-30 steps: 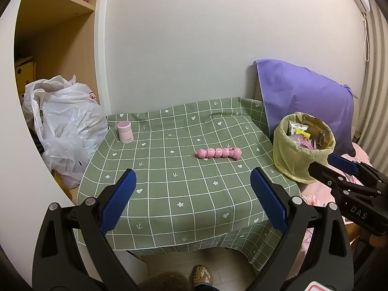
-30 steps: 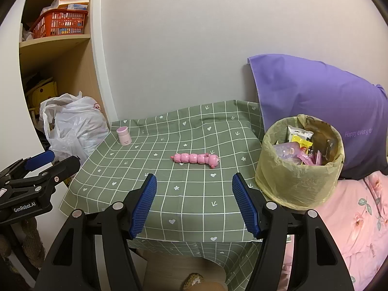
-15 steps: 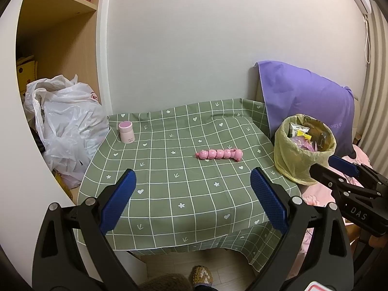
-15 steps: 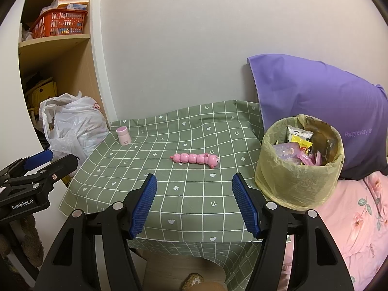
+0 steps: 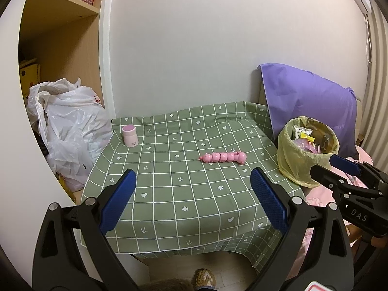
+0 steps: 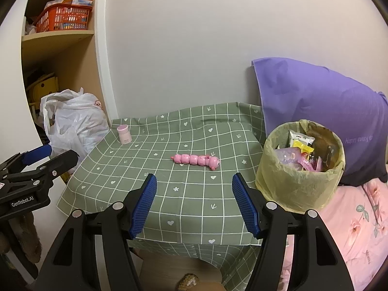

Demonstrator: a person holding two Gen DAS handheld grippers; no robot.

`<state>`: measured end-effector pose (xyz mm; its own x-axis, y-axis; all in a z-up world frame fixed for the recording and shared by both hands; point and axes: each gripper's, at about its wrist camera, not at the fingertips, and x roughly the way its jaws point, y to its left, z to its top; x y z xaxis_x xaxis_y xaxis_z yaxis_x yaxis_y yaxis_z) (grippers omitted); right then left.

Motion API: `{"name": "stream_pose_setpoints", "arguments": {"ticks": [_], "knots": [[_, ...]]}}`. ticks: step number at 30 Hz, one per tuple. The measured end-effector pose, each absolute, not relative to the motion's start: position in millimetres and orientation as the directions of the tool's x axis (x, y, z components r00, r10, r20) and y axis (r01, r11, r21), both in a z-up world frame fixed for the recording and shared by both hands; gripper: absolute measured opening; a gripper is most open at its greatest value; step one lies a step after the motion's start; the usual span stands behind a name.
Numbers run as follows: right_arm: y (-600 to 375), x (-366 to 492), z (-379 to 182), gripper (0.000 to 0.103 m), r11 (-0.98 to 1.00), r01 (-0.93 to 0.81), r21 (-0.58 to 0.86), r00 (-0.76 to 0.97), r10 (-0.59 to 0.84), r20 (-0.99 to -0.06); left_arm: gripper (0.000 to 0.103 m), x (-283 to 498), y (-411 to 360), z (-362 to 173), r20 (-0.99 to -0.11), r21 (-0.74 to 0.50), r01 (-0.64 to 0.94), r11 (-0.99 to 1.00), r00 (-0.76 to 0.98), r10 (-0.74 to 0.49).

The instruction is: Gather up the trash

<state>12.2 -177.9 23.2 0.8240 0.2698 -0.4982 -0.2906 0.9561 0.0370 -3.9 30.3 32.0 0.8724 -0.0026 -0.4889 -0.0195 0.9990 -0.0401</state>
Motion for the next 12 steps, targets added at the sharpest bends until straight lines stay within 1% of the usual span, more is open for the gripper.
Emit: {"name": "stream_pose_setpoints", "arguments": {"ticks": [5,9,11,12], "knots": [[-174.2,31.4,14.0,0.061,0.948,-0.316,0.028,0.803,0.283,-0.525,0.091,15.5,33.9,22.2,-0.52,-0.041,-0.03,0.999,0.854,0.004],[-164.6,64.0,5.2,0.061,0.917,-0.398,0.031,0.757,0.348,-0.553,0.091,58.7,52.8,-4.0,-0.601,-0.091,-0.069,0.993,0.799,0.0],[-152.0,88.2,-3.1,0.061,0.908,-0.42,-0.008,0.734,0.334,-0.591,0.091,94.9,77.2,-27.6,-0.649,-0.137,-0.127,0.983,0.761,0.008],[-139.9,108.6,-11.7,0.061,0.895,-0.445,-0.029,0.707,0.332,-0.624,0.091,115.6,92.2,-41.5,-0.673,-0.17,-0.155,0.973,0.74,0.0]]}}
